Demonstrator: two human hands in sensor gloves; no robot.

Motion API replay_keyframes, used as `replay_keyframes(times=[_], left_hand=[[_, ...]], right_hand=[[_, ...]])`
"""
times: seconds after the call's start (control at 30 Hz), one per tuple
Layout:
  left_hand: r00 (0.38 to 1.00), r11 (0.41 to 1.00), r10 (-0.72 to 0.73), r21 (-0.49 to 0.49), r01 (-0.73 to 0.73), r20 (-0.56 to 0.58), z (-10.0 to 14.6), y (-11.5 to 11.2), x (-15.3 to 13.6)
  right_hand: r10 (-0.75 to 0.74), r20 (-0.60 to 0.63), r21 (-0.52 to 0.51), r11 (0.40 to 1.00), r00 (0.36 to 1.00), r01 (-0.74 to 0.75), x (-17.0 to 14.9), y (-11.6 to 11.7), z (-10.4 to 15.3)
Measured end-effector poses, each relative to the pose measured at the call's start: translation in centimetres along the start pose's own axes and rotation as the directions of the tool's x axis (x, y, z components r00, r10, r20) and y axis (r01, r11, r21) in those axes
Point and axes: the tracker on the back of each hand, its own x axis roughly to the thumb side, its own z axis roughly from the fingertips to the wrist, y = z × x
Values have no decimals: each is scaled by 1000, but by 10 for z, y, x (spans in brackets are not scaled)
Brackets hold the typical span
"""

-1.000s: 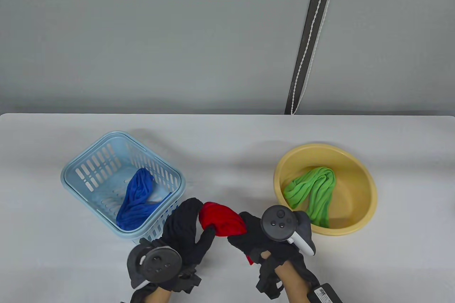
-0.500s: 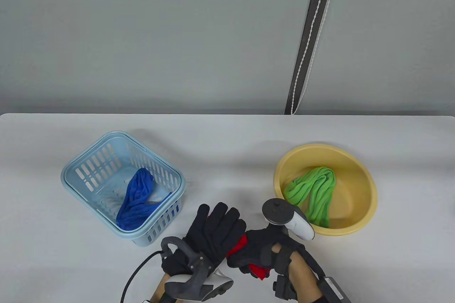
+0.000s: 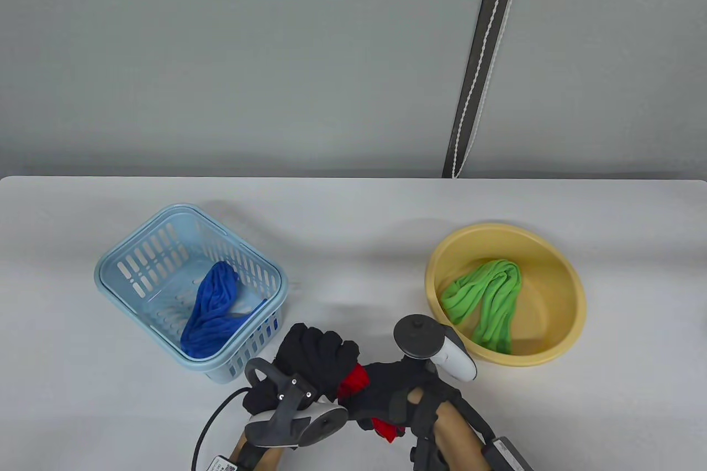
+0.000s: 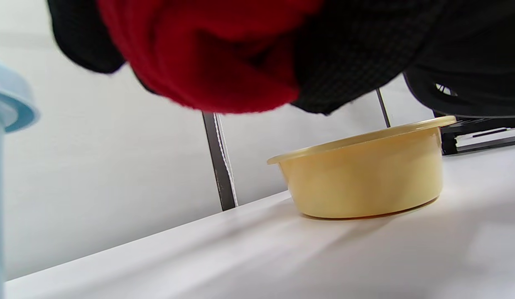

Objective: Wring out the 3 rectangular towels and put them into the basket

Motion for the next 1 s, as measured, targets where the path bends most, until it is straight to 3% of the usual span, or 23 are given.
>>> replay_keyframes(times=[0.23, 0.37, 0.5, 0.73, 0.83, 0.9, 1.0], left_hand=[[999, 1000, 19, -2, -19, -26, -3, 2, -5], [997, 998, -3, -60, -2, -72, -5, 6, -4], [993, 993, -29, -119, 15, -114, -8, 4, -2], [967, 970, 93, -196, -141, -238, -12, 5, -3], [926, 933, 210, -218, -285, -314, -15, 4, -6], [863, 871, 322, -236, -432, -389, -16, 2, -9], [778, 773, 435, -254, -581, -454, -18, -2, -14]], right_hand=[[65, 1, -65, 996, 998, -65, 2, -2, 5], [265, -84, -177, 945, 961, -276, 9, -6, 13], [485, -215, -325, 783, 848, -531, 15, -2, 14], [659, -311, -467, 521, 685, -714, 16, 4, 13], [707, -329, -516, 420, 625, -747, 16, 5, 14], [740, -346, -550, 338, 577, -764, 17, 6, 15], [764, -359, -565, 279, 537, -776, 17, 7, 17]])
